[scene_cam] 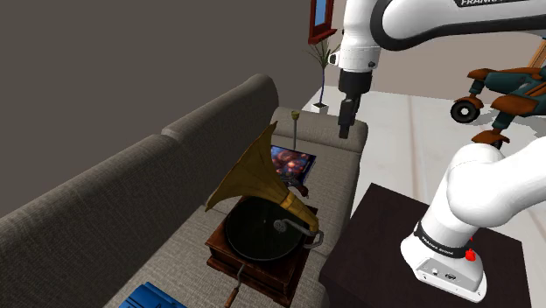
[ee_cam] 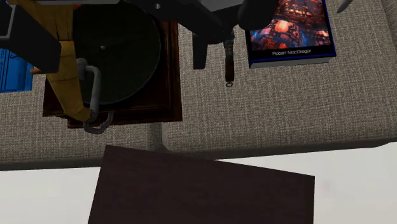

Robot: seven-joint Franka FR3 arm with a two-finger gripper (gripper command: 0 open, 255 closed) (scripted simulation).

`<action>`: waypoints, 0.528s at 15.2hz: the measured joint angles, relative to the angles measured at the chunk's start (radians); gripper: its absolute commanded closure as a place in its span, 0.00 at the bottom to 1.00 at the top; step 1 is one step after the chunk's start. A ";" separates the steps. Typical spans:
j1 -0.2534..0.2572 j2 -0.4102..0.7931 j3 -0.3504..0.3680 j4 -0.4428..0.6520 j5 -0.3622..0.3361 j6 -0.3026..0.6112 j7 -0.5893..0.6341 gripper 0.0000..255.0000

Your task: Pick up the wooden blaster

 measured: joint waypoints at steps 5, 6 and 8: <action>-0.006 0.094 0.007 -0.009 -0.008 0.090 -0.007 0.00; -0.010 0.120 0.004 -0.015 -0.014 0.118 -0.016 0.00; -0.018 0.184 0.000 -0.022 -0.025 0.181 -0.029 0.00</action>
